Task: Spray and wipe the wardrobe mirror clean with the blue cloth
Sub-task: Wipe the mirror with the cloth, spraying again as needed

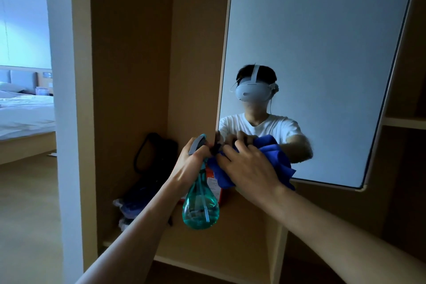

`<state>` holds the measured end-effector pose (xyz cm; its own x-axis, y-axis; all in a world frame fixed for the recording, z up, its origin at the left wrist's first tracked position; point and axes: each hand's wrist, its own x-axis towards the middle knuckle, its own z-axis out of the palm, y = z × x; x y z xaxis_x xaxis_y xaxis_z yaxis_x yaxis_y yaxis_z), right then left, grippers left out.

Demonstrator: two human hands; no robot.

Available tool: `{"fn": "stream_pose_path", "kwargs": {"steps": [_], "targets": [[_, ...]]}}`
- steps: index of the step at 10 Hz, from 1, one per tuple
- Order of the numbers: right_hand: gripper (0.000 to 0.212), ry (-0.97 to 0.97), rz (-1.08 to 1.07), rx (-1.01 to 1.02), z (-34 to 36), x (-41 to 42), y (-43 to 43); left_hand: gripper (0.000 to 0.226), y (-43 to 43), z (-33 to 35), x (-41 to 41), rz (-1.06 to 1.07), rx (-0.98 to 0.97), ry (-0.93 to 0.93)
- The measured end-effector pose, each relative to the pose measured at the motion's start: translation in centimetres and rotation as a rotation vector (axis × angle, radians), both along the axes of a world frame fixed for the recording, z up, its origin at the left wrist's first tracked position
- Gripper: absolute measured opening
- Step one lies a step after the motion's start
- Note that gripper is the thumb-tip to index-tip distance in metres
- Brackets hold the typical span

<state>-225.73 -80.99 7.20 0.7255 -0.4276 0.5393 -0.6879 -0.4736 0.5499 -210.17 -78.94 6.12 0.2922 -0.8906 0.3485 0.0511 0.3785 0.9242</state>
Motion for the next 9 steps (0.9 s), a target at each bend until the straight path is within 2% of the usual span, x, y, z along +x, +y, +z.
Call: {"fn": "stream_pose_path", "kwargs": {"steps": [1,2,3,5,6,7,8,9], "targets": [[0.035,0.001,0.019,-0.030,1.5,-0.4,0.2,0.032,0.0,-0.2,-0.3,0.011,0.009,0.002],[0.041,-0.092,-0.015,-0.102,4.3,-0.8,-0.2,0.040,-0.1,-0.3,-0.4,0.026,0.025,-0.033],[0.037,-0.132,-0.038,-0.125,5.8,-0.8,-0.9,0.045,-0.2,-0.7,-0.5,0.042,0.030,-0.020],[0.042,-0.114,0.000,-0.075,2.5,-1.6,-0.9,0.042,-0.3,-1.3,-0.8,0.055,0.020,-0.043],[0.034,-0.101,0.026,-0.016,-0.2,-1.8,-0.5,0.039,-0.3,-1.7,-1.1,0.044,0.004,-0.081],[0.035,-0.093,0.016,0.022,-1.6,-2.0,-0.5,0.025,0.0,-2.1,-1.5,0.063,-0.013,-0.121],[0.030,-0.098,0.034,0.002,-0.8,-2.2,-0.3,0.024,0.7,-2.1,-1.9,0.065,0.029,-0.144],[0.036,-0.127,0.012,-0.040,0.7,-2.6,-0.3,0.036,1.7,-1.5,-2.4,0.056,0.027,-0.081]]}}
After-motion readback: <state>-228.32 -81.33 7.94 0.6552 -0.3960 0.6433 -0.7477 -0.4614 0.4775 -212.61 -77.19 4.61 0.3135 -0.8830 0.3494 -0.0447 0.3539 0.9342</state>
